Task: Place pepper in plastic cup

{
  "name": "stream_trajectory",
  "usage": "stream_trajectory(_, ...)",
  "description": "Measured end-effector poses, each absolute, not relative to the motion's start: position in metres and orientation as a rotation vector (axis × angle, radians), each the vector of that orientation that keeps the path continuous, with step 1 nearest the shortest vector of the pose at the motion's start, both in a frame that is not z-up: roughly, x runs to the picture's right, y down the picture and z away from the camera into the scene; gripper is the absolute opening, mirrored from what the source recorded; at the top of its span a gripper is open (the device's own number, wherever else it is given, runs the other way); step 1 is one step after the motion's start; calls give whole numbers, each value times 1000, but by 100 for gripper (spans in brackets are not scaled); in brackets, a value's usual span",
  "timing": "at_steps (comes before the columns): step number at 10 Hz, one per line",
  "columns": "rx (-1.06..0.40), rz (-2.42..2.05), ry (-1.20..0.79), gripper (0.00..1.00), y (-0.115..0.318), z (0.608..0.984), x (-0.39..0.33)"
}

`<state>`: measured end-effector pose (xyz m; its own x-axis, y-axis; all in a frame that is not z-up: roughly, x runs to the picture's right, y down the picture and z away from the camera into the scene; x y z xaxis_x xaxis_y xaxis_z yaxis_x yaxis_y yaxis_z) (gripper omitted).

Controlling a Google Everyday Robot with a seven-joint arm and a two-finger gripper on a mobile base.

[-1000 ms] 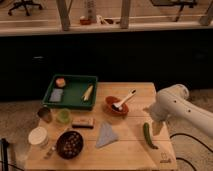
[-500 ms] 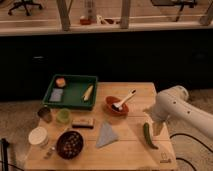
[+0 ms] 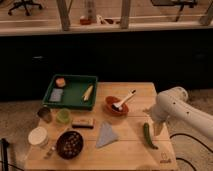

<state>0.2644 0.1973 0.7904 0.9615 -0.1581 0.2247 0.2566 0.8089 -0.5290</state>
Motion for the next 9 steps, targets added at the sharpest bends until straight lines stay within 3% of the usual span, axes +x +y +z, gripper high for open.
stream_trajectory(9, -625, -397, -286, 80, 225, 795, 260)
